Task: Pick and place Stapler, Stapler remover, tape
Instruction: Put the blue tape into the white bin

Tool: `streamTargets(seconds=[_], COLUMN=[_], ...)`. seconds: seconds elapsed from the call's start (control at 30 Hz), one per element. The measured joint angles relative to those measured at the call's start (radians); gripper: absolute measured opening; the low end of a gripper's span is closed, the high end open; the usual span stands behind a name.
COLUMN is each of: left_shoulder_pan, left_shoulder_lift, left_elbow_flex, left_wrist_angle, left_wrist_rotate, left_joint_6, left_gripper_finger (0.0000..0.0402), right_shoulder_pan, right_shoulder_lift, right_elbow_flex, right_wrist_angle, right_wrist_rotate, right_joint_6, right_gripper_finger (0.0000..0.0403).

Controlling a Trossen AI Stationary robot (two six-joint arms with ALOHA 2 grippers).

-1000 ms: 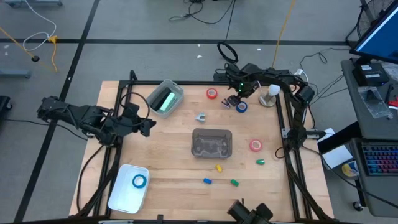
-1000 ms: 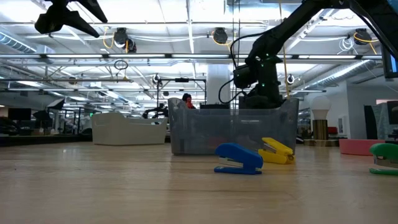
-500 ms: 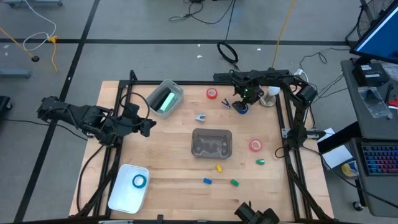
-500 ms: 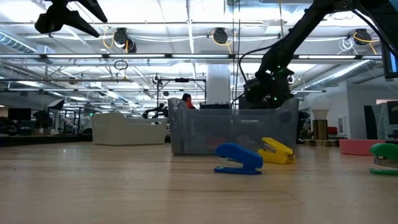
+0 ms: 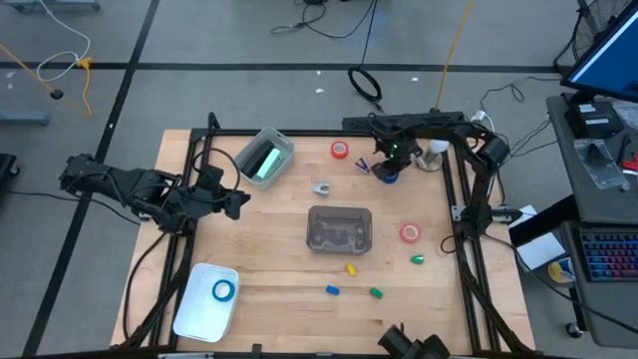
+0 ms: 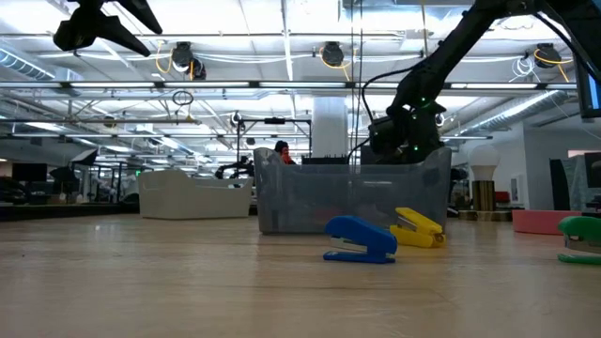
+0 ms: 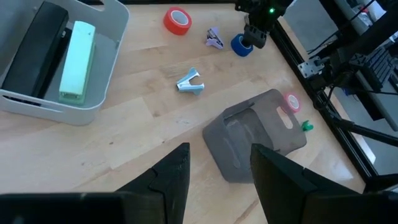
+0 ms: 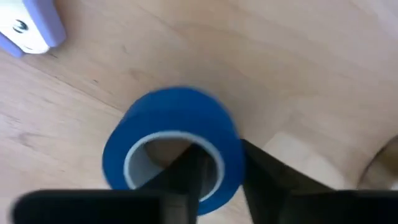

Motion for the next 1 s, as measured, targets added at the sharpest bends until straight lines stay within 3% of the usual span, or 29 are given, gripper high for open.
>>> streamTargets(seconds=[0.1, 0.17, 0.3, 0.43, 0.6, 0.8, 1.0], left_shoulder_pan=[0.0, 0.0, 0.0, 0.013, 0.054, 0.116, 0.156], left_shoulder_lift=[0.0, 0.0, 0.0, 0.003, 0.041, 0.134, 0.23], left_elbow_flex=[0.0, 0.0, 0.0, 0.0, 0.0, 0.0, 0.0], left_wrist_angle=[0.003, 0.011, 0.093, 0.236, 0.442, 0.697, 0.92], left_wrist_rotate=[0.0, 0.0, -0.001, -0.001, -0.002, 0.055, 0.16], left_joint_6=[0.004, 0.013, 0.109, 0.259, 0.454, 0.615, 0.749], left_gripper_finger=[0.0168, 0.0168, 0.0168, 0.0168, 0.0168, 0.0168, 0.0168], right_shoulder_pan=[-0.001, 0.001, 0.017, 0.048, 0.147, 0.314, 0.424], right_shoulder_lift=[-0.059, -0.138, -0.314, -0.497, -0.647, -0.664, -0.597], right_elbow_flex=[-0.006, -0.002, -0.002, -0.001, 0.0, 0.0, 0.0], right_wrist_angle=[-0.011, -0.005, 0.045, 0.197, 0.521, 0.889, 1.02], right_wrist_rotate=[0.017, 0.004, -0.137, -0.289, -0.353, -0.361, -0.36], right_joint_6=[-0.009, -0.009, 0.004, 0.065, 0.129, 0.135, 0.135], right_gripper_finger=[0.0031, 0.0031, 0.0033, 0.0033, 0.0033, 0.0033, 0.0033])
